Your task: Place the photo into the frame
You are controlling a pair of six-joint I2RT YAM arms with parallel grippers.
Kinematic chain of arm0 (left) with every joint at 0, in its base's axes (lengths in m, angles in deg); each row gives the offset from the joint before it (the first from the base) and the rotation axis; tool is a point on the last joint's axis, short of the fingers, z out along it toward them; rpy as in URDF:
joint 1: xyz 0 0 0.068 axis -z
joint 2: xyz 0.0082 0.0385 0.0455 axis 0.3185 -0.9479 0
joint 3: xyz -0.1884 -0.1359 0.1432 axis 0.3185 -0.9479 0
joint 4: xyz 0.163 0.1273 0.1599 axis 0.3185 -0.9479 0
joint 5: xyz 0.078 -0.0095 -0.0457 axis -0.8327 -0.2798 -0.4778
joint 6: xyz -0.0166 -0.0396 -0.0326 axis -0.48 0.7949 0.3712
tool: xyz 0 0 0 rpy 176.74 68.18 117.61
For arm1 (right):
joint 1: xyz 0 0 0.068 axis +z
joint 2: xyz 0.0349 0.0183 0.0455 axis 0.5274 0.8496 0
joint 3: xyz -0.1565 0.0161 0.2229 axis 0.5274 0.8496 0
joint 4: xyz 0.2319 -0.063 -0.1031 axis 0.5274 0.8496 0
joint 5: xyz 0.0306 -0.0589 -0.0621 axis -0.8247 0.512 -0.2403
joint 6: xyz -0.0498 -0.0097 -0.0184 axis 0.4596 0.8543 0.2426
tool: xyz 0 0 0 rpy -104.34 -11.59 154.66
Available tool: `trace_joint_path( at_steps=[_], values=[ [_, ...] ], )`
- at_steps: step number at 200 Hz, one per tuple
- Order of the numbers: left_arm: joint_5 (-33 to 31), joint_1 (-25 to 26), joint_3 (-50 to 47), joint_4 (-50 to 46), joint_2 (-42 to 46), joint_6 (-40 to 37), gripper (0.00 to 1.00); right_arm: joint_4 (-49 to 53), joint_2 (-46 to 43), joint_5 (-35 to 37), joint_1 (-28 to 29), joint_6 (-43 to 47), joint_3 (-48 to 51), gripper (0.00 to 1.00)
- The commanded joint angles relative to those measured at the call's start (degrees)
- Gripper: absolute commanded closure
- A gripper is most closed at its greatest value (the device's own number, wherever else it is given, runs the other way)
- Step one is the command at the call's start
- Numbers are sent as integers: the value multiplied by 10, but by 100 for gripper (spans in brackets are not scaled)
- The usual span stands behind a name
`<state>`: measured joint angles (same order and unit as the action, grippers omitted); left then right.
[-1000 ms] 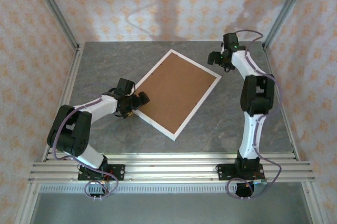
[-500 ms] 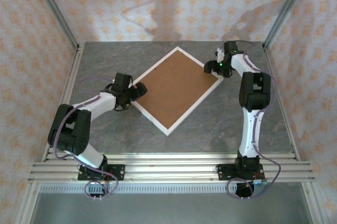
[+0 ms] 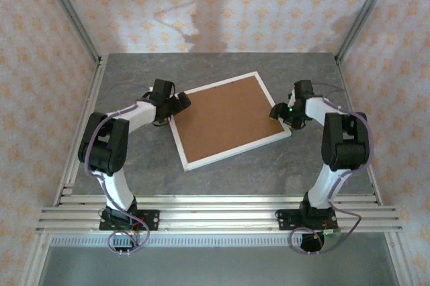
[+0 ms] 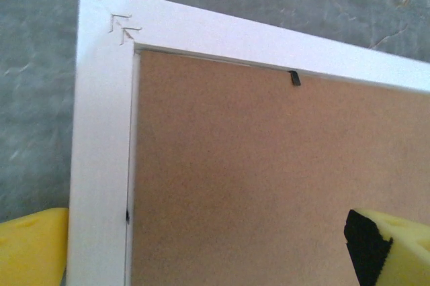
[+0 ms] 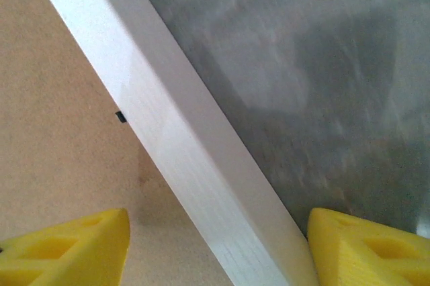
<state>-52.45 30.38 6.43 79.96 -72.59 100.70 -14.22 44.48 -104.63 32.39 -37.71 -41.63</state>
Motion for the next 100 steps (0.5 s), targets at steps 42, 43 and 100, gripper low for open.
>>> trace_joint_path(
  at_steps=[42,43,100],
  values=[
    [95,25,124,9,-84,-24,0,-21,-162,-60,28,-138,144,30],
    [95,25,125,8,-85,-24,0,-22,-163,-61,28,-139,145,30],
    [19,5,175,-119,-53,-112,0,85,-176,76,12,-38,62,24]
  ],
)
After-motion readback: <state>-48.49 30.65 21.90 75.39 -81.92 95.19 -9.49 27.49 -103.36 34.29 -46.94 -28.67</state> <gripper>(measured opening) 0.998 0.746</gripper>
